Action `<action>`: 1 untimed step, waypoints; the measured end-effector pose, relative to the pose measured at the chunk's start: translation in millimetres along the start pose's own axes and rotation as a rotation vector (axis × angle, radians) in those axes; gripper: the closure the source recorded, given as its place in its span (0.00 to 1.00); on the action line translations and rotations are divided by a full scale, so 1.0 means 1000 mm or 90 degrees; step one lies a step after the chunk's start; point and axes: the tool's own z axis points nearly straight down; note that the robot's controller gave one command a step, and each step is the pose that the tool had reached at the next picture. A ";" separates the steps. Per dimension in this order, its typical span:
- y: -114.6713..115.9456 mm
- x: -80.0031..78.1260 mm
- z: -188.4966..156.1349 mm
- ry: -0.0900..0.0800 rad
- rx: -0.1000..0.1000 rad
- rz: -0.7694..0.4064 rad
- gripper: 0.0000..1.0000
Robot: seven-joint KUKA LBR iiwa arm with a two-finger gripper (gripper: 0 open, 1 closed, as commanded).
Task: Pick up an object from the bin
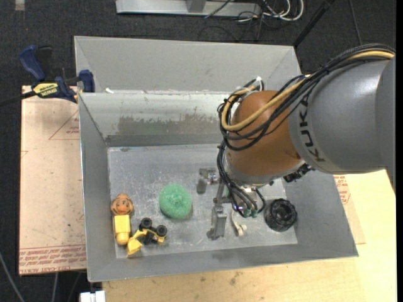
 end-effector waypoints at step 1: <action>0.000 -0.002 -0.004 -0.005 0.000 0.001 0.00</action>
Offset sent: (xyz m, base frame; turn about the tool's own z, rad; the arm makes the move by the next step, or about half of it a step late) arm 0.0819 0.0579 -0.0803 0.0308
